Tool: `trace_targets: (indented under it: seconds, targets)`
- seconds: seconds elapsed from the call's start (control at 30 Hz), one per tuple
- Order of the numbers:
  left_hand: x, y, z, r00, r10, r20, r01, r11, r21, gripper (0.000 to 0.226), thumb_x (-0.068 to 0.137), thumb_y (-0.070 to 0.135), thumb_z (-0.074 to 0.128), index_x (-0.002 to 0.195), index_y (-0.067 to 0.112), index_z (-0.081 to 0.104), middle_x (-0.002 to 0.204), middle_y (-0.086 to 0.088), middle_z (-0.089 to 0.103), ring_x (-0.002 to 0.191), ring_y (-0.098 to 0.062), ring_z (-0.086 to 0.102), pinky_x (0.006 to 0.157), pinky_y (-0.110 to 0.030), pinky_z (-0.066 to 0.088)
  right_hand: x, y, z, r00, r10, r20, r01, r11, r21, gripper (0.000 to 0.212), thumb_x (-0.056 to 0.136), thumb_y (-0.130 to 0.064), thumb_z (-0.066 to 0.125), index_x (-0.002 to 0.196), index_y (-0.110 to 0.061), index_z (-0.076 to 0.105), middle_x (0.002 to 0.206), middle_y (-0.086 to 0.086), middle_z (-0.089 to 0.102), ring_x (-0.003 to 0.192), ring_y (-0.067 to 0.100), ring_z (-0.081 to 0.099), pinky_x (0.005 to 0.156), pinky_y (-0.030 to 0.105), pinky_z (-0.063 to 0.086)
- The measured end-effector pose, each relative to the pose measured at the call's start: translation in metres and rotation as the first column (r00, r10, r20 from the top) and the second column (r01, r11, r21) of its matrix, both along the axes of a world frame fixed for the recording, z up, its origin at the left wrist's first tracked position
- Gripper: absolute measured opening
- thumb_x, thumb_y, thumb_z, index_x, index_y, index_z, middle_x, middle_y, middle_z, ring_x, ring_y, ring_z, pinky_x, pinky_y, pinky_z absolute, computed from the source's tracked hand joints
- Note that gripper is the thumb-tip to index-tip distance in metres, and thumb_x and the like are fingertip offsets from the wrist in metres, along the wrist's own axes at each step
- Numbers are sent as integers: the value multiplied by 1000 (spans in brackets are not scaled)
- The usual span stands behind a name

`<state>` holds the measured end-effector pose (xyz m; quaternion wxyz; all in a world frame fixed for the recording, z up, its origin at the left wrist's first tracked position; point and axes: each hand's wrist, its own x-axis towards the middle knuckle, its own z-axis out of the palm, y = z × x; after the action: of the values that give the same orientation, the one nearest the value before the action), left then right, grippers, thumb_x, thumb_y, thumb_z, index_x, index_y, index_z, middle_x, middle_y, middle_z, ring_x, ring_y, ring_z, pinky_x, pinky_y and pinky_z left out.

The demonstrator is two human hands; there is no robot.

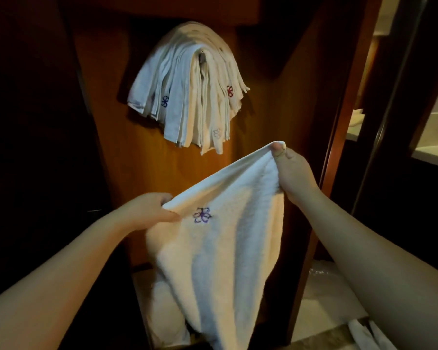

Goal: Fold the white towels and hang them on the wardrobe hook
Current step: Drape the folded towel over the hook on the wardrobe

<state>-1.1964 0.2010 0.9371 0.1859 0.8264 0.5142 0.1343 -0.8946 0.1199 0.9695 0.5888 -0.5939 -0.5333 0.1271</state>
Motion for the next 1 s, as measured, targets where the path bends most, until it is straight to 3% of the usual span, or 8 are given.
trace_targets:
  seconds: [0.17,0.3,0.43,0.6,0.67,0.8,0.9,1.0]
  targets:
    - [-29,-5,1,992,106,-70,-108,994,-25,27,84,41,76,91,20,62,91,-2,65,84,-19,61,66,-31,40,23,-9,-7,999,-21,-39,21,1000,4,52,97,-65,39,79,-21,59,72,-2,59,66,12,59,65,28,47]
    - [-38,-1,9,971,184,-152,-186,983,1,41,86,45,73,119,20,64,106,6,61,96,-14,58,75,-29,45,34,-10,-10,996,-90,-10,90,996,-28,63,96,-71,36,92,-16,66,81,7,65,73,16,62,68,33,48]
    - [-45,-2,13,938,278,207,-245,955,-168,29,84,30,77,105,14,66,105,-2,63,95,-19,58,78,-31,43,50,-15,-8,987,-128,-94,125,992,-35,68,90,-80,39,89,-17,65,82,11,67,74,28,66,75,47,55]
    - [-53,-9,2,554,226,801,91,940,-328,73,46,45,96,103,9,68,102,-6,71,94,-25,65,82,-38,49,57,-33,-10,985,-133,-111,132,991,-17,59,97,-69,37,100,-18,65,98,9,69,85,20,67,73,33,52]
    - [-49,-13,-5,397,169,902,231,933,-276,60,72,36,85,121,7,66,118,-13,68,102,-28,66,89,-40,53,58,-41,-15,978,-85,-190,84,996,-14,52,97,-66,40,99,-19,64,96,6,68,84,18,66,72,31,53]
    - [-36,-24,-15,233,266,935,183,933,-311,52,91,26,68,134,1,53,132,-22,62,109,-35,65,85,-42,57,66,-42,-29,776,69,-627,-60,998,35,37,96,-51,59,106,-16,66,107,8,72,98,23,72,89,42,57]
    - [-16,-38,-24,172,401,900,28,911,-412,31,96,19,63,123,4,60,117,-17,70,91,-28,74,71,-38,60,65,-36,-50,519,16,-855,-159,984,-78,47,94,-43,65,123,-6,62,111,15,75,91,31,75,75,45,60]
    - [7,-55,-39,-15,569,822,-41,821,-569,26,99,13,57,123,2,61,105,-16,71,79,-26,75,55,-34,58,47,-42,-75,394,-53,-918,-332,923,-196,41,103,-37,52,124,-3,61,101,23,75,81,38,75,62,51,61]
